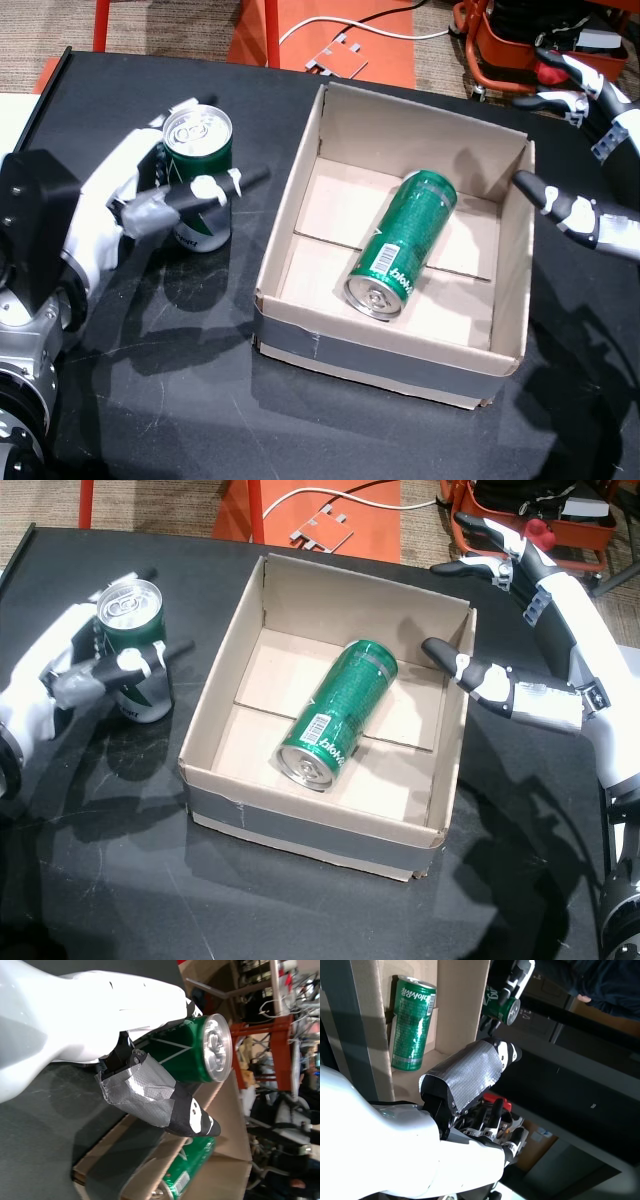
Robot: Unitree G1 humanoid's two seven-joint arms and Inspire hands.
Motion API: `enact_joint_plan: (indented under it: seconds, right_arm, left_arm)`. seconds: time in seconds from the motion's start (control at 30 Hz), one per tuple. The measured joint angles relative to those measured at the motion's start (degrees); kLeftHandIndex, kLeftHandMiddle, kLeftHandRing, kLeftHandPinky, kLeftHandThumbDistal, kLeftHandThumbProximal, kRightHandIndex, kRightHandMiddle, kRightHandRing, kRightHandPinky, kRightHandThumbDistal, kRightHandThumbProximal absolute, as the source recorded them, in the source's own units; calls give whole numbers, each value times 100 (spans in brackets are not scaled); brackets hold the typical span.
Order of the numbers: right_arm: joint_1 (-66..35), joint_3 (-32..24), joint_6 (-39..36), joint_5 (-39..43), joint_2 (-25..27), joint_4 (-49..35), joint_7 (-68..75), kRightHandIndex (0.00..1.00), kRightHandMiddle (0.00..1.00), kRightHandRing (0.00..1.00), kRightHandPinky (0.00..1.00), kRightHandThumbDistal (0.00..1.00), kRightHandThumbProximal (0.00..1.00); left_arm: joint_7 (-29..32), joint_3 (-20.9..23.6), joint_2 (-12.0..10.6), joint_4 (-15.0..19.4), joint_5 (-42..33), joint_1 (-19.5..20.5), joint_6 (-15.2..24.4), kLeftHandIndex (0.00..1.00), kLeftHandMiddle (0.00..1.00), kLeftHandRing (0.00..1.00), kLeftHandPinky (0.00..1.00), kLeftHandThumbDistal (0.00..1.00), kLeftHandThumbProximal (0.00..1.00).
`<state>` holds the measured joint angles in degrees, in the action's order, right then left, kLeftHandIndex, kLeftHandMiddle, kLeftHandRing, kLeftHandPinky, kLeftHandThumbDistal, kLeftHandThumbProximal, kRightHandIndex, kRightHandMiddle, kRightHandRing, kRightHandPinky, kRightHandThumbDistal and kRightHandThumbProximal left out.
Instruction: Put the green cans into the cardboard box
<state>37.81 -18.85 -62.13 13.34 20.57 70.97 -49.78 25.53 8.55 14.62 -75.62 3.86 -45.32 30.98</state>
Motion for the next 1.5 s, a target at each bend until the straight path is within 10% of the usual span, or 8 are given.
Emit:
enact_joint_plan:
  seconds: [0.63,0.8,1.0,1.27,1.5]
  right_arm:
    - [-1,44,5,-19,-76,-6,145,94,73,68,90,87,63]
    - [-1,66,-66,-33,-76,-9,171,90,72,68,89,86,63]
    - [-2,129,-88,-138,-76,-9,352,90,72,67,88,88,61]
    - [-2,184,-92,-150,-75,-9,472,85,71,68,85,90,59]
    - [-2,196,-173,-186,-75,-9,615,85,71,68,84,93,60]
  left_arm:
    - [194,273,14,-1,-183,101,-13,100,99,98,96,95,30]
    - [226,643,-92,-1,-515,101,-24,81,77,74,75,61,0]
    - [-88,1203,-325,-1,-1069,101,-67,61,58,57,55,27,0]
    - [-253,1385,-360,1,-1143,93,-60,61,57,55,54,51,0]
    - [-338,1374,-354,1,-1143,79,22,65,58,55,53,48,0]
